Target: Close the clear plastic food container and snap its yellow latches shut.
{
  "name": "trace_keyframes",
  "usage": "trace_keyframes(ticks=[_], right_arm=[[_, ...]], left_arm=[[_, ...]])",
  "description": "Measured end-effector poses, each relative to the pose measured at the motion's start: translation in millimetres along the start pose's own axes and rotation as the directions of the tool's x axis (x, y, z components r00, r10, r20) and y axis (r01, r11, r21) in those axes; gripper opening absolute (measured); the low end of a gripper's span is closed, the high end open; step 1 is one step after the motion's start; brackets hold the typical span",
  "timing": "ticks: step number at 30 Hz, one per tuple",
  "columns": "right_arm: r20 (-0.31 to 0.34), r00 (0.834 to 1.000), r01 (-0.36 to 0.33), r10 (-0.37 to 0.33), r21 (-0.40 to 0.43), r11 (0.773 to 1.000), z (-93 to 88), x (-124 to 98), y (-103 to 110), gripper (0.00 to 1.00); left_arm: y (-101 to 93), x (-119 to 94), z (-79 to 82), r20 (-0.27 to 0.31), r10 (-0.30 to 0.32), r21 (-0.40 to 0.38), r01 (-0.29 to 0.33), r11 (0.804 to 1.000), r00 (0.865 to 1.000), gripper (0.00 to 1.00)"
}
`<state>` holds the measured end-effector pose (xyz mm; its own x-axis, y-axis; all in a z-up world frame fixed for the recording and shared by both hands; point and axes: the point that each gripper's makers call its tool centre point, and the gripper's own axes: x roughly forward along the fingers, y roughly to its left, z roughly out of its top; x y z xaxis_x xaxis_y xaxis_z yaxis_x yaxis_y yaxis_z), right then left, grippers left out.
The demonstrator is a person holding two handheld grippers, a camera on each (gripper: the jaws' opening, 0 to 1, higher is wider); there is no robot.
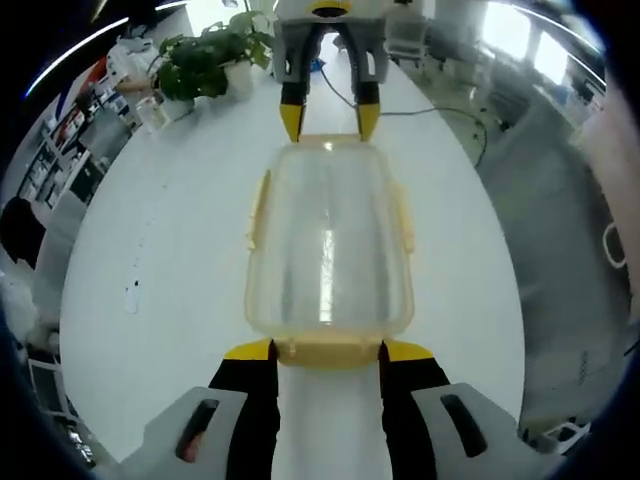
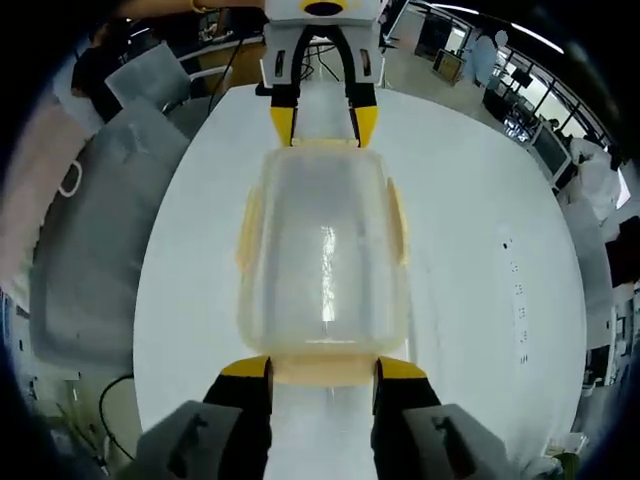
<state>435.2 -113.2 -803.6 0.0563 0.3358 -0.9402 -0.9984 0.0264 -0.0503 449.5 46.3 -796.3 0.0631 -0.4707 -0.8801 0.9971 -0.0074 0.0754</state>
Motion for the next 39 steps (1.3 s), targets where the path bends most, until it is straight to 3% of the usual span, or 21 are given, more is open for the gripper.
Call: trace_keyframes(ticks=[19, 39], right_arm=[[-0.061, 0.998, 0.005, -0.005, -0.005, 1.000, -49.7, -24, -12, 0.36], [-0.088, 0.996, -0.028, 0.025, -0.038, 0.999, -72.8, -13, -32, 0.36]], left_arm=[[11.4, 21, 50.9, 0.033, -0.007, 0.016, 0.006, 1.000, 0.999, 0.36], [22.0, 44, 58.0, 0.031, 0.001, -0.039, 0.000, 0.999, 1.000, 0.36]])
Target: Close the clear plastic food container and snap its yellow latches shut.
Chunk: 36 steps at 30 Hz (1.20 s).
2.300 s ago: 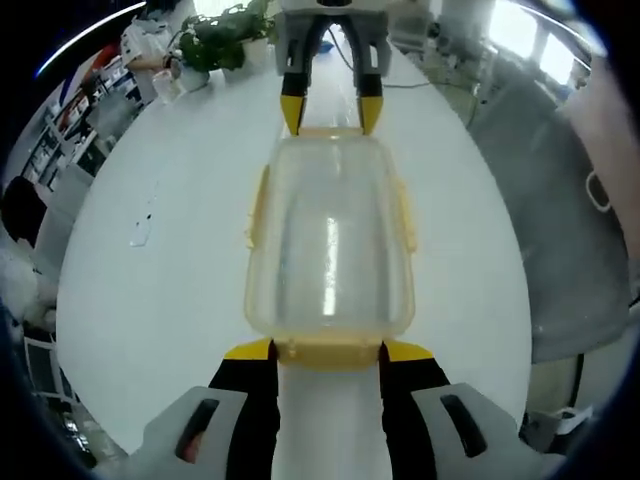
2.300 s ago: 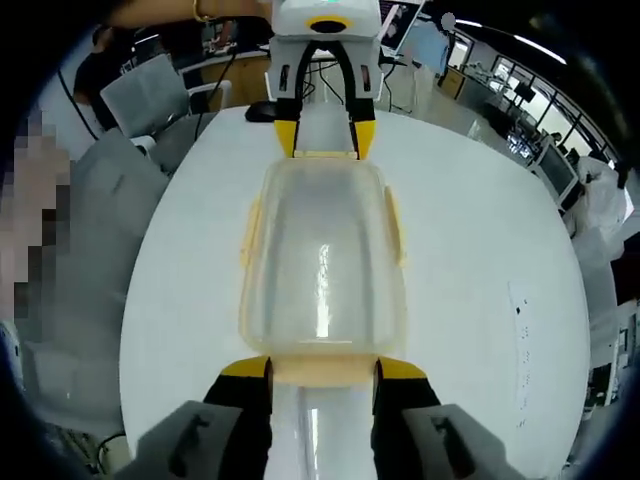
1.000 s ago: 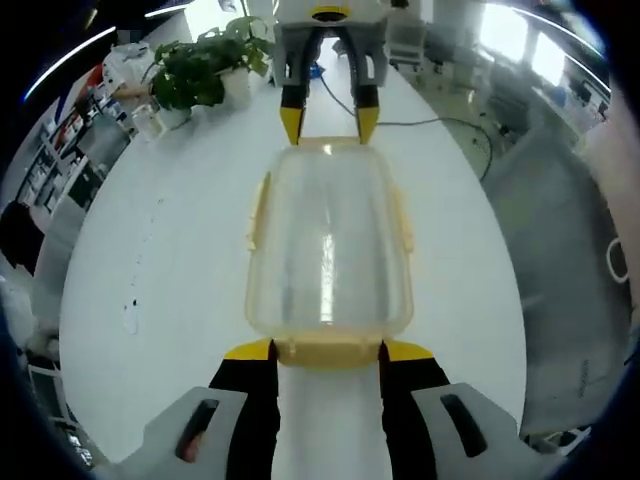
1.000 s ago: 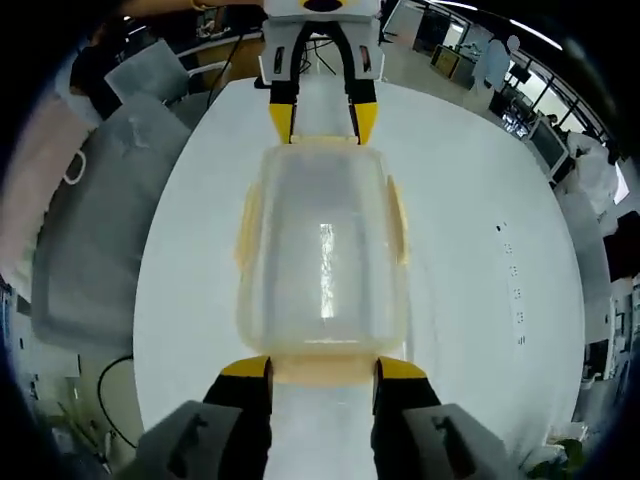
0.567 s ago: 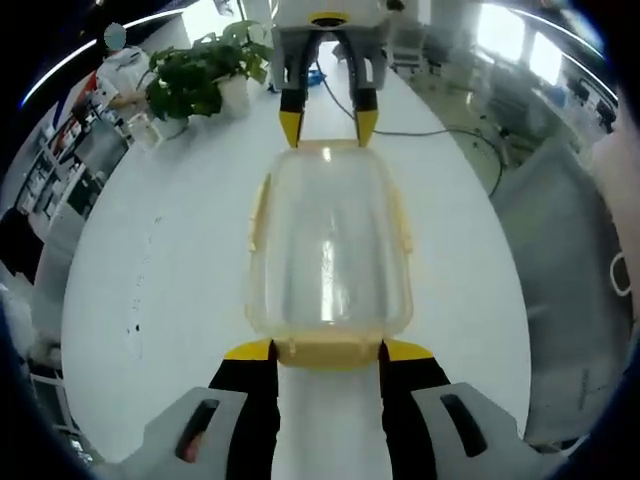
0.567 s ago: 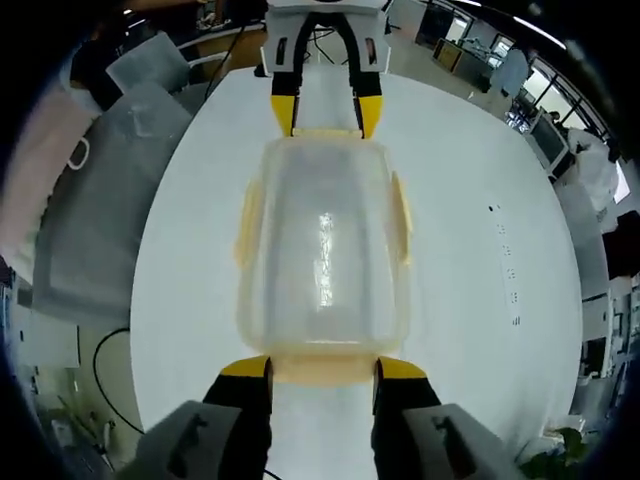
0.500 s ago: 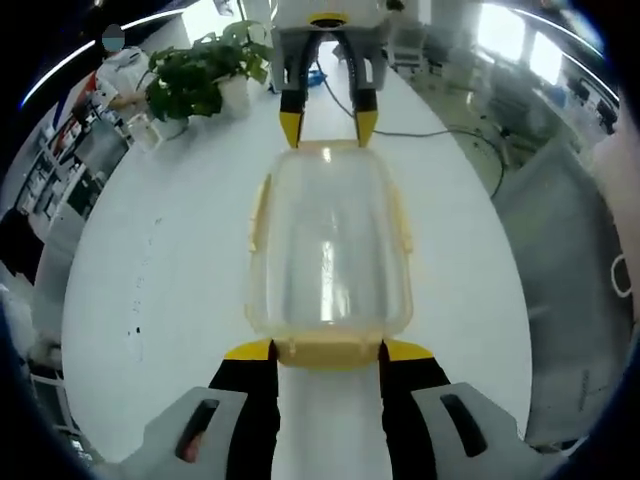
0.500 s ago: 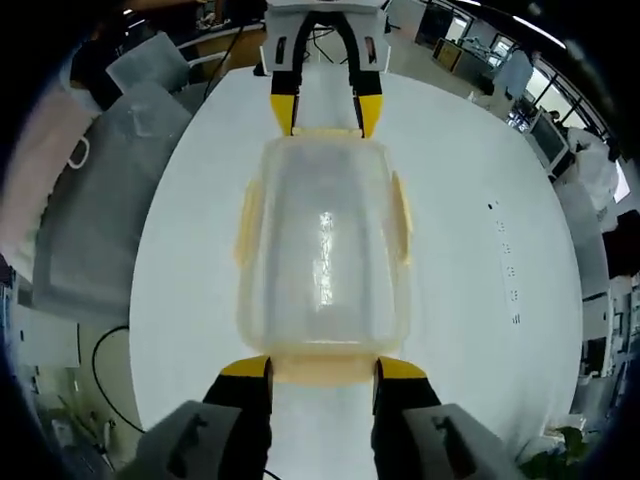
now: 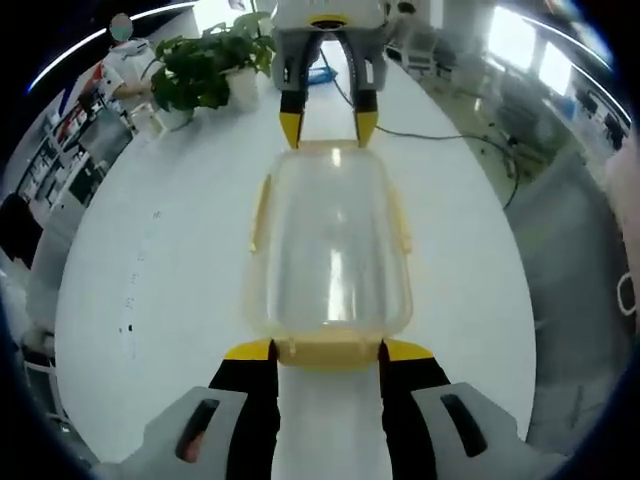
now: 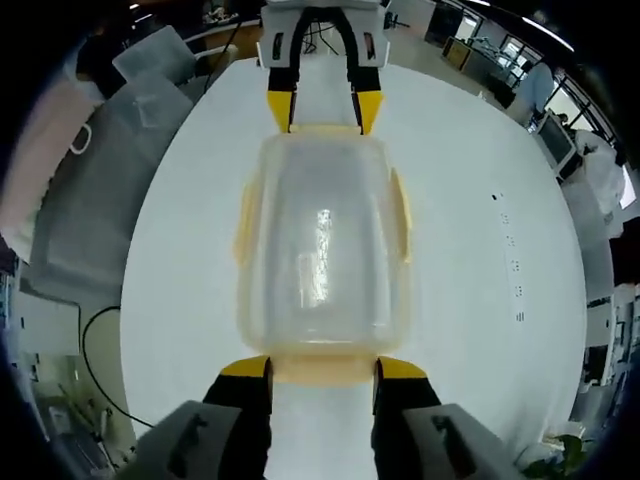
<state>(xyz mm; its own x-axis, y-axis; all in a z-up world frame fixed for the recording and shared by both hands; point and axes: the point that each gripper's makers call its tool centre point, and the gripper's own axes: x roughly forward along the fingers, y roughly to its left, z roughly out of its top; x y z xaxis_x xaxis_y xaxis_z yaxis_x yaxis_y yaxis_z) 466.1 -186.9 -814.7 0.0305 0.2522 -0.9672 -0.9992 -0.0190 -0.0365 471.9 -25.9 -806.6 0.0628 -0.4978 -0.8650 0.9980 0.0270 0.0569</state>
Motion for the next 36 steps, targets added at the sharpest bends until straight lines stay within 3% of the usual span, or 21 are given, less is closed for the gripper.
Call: trace_keyframes(ticks=[26, 36], right_arm=[[-0.037, 0.998, -0.044, 0.043, -0.023, 0.999, -3.1, 14, -21, 0.37], [-0.021, 0.998, -0.059, 0.058, -0.004, 0.998, -3.5, 16, -27, 0.37]], left_arm=[[12.5, 14, -9.9, 0.017, -0.008, -0.067, 0.009, 0.998, 1.000, 0.37], [20.9, 15, -11.5, 0.036, -0.020, -0.067, 0.023, 0.997, 0.999, 0.37]])
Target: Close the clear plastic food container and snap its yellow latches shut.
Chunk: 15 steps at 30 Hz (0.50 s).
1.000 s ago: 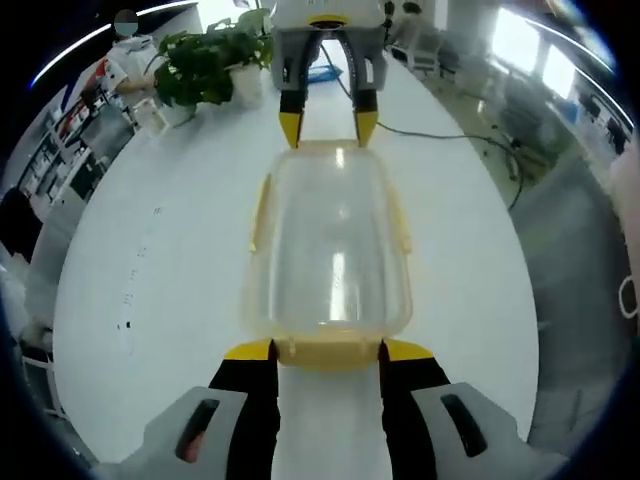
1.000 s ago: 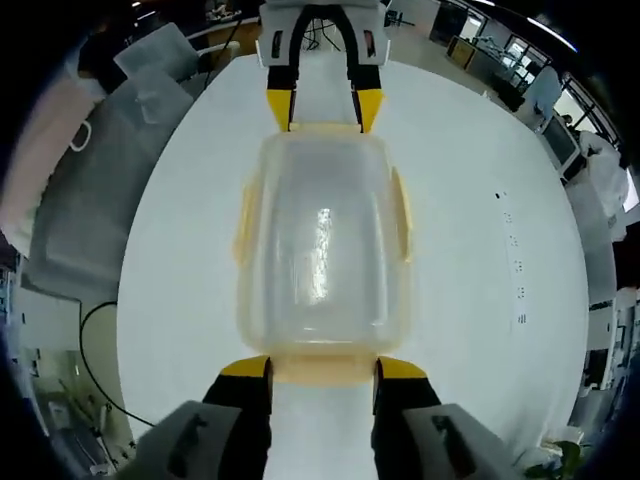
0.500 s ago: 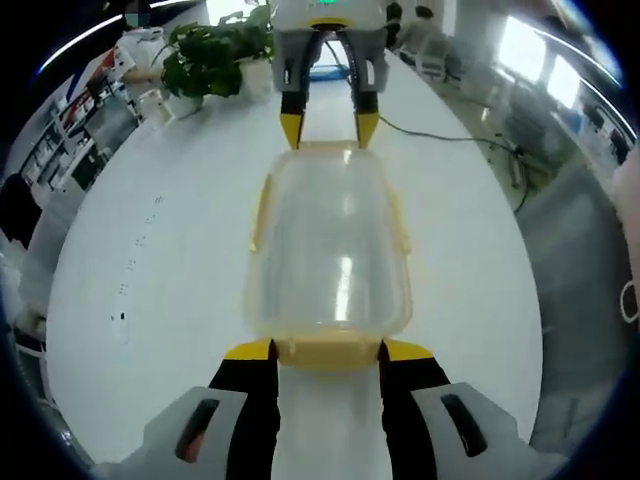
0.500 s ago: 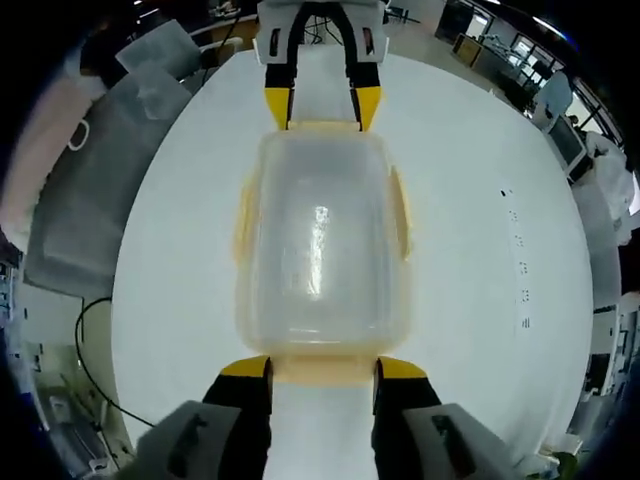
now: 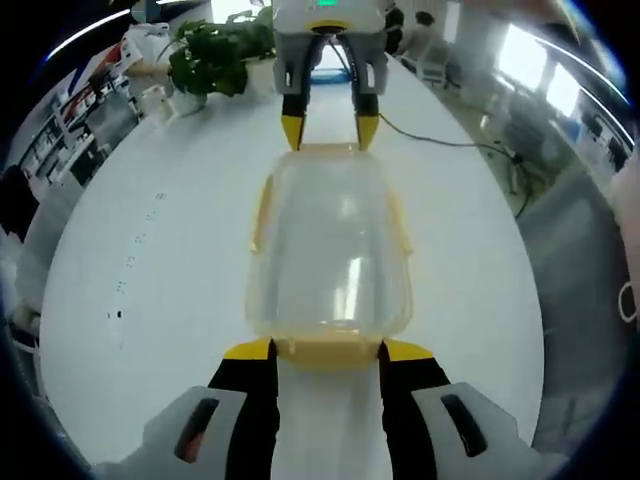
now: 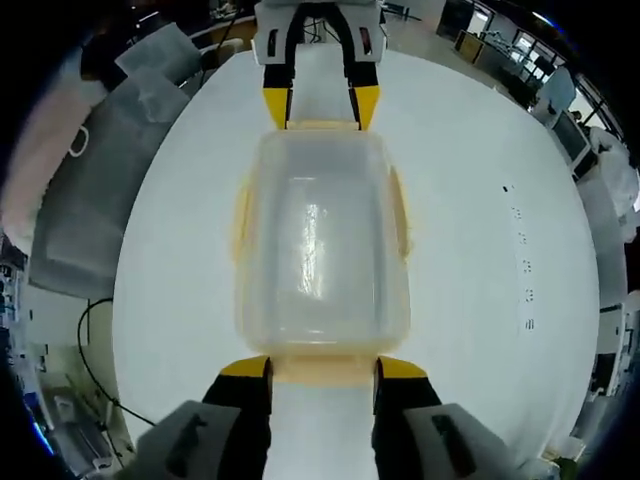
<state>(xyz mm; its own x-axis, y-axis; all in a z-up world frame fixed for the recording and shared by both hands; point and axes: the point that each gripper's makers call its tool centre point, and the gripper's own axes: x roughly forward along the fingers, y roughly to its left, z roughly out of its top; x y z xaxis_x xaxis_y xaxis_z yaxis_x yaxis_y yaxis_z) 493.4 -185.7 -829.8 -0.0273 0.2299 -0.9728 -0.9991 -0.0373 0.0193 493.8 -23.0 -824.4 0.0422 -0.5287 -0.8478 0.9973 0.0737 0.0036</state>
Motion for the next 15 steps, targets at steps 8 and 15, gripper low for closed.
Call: trace_keyframes(ticks=[8, 15], right_arm=[[0.049, 0.999, 0.007, -0.009, 0.038, 0.999, 3.6, -1.5, -0.8, 0.37], [0.049, 0.999, -0.004, 0.001, 0.047, 0.999, 4.5, 0.4, 1.1, 0.37]], left_arm=[[7.5, -0.8, -0.8, -0.013, -0.005, 0.033, 0.005, 0.999, 1.000, 0.37], [8.9, -0.3, -2.0, -0.033, -0.003, 0.047, 0.004, 0.999, 0.999, 0.37]])
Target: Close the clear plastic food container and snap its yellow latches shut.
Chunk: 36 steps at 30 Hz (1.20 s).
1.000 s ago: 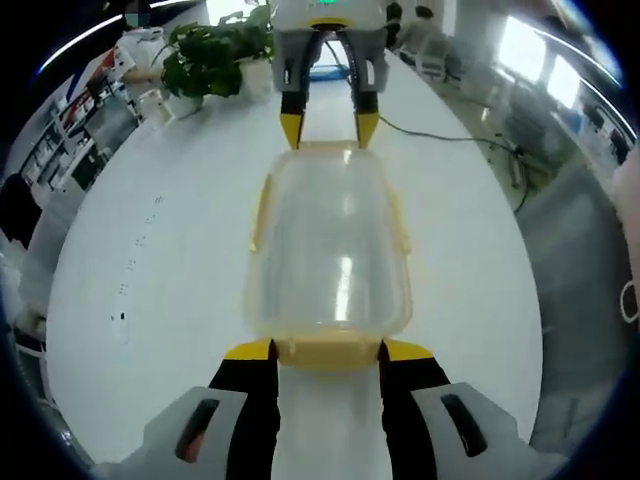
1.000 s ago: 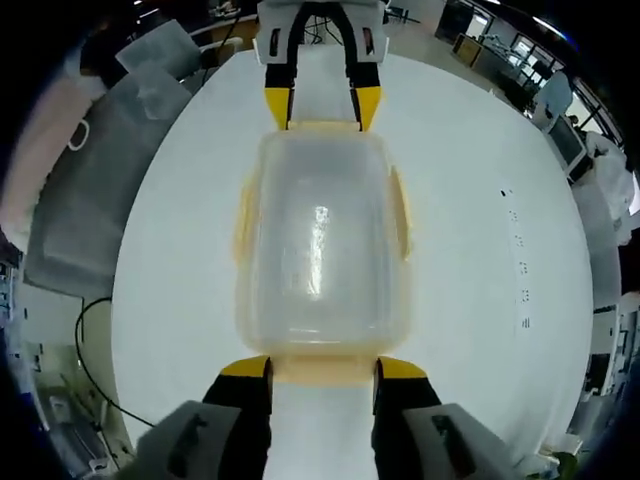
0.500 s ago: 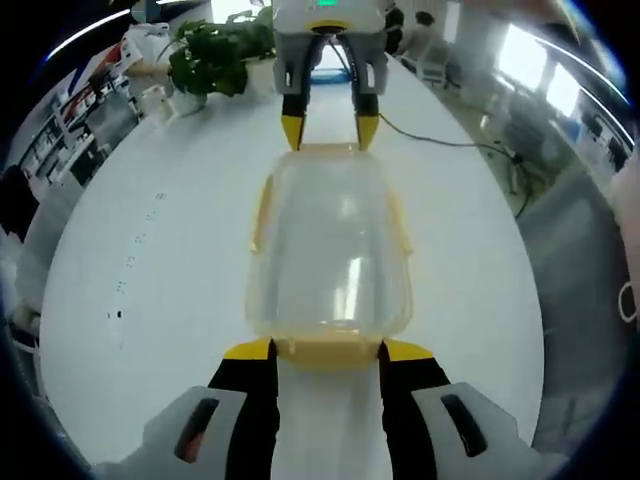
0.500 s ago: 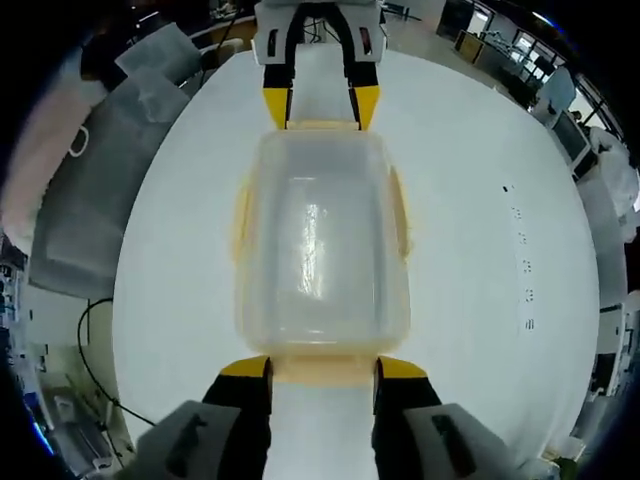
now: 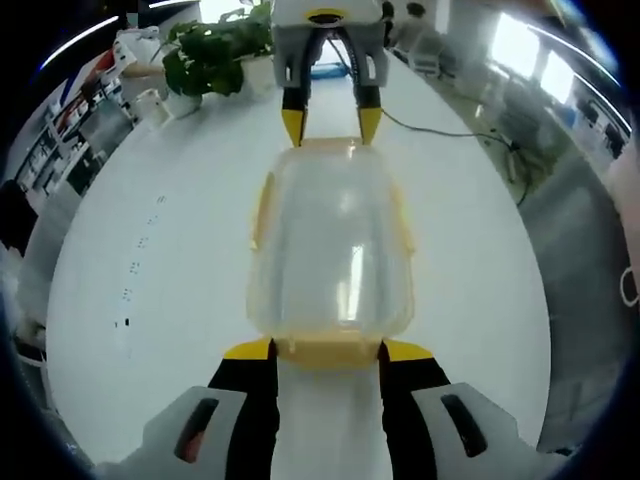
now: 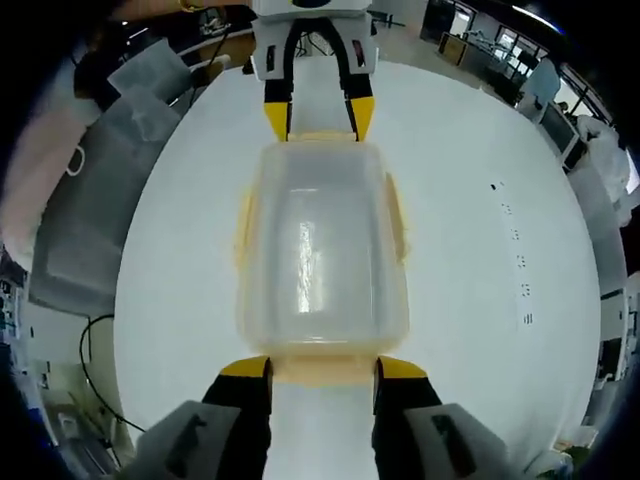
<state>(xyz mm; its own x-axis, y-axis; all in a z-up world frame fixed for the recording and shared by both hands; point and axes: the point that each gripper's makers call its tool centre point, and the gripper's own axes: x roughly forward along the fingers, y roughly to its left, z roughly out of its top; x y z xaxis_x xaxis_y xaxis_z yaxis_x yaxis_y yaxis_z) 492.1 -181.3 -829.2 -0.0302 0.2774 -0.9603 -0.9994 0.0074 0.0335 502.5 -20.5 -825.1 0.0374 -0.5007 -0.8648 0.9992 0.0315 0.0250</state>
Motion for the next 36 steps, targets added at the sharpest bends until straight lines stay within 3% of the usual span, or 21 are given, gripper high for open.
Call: trace_keyframes(ticks=[11, 19, 32, 36], right_arm=[[-0.006, 1.000, 0.004, -0.004, 0.023, 1.000, -3.7, 5, 1, 0.37], [0.032, 0.999, 0.013, -0.014, 0.035, 0.999, -1.9, 4, 5, 0.37], [0.070, 0.998, 0.009, -0.012, 0.043, 0.999, 14.9, 9, 24, 0.37], [0.084, 0.996, 0.018, -0.021, 0.037, 0.999, 18.3, 9, 27, 0.38]], left_arm=[[0.5, 5, -1.2, -0.007, -0.003, 0.011, 0.003, 1.000, 1.000, 0.37], [-0.3, 2, -1.3, 0.002, -0.013, 0.007, 0.013, 1.000, 1.000, 0.37], [-14.2, -7, -16.4, -0.012, -0.038, 0.022, 0.038, 0.999, 0.999, 0.37], [-19.8, -7, -20.0, -0.003, -0.047, -0.022, 0.047, 0.999, 0.999, 0.37]])
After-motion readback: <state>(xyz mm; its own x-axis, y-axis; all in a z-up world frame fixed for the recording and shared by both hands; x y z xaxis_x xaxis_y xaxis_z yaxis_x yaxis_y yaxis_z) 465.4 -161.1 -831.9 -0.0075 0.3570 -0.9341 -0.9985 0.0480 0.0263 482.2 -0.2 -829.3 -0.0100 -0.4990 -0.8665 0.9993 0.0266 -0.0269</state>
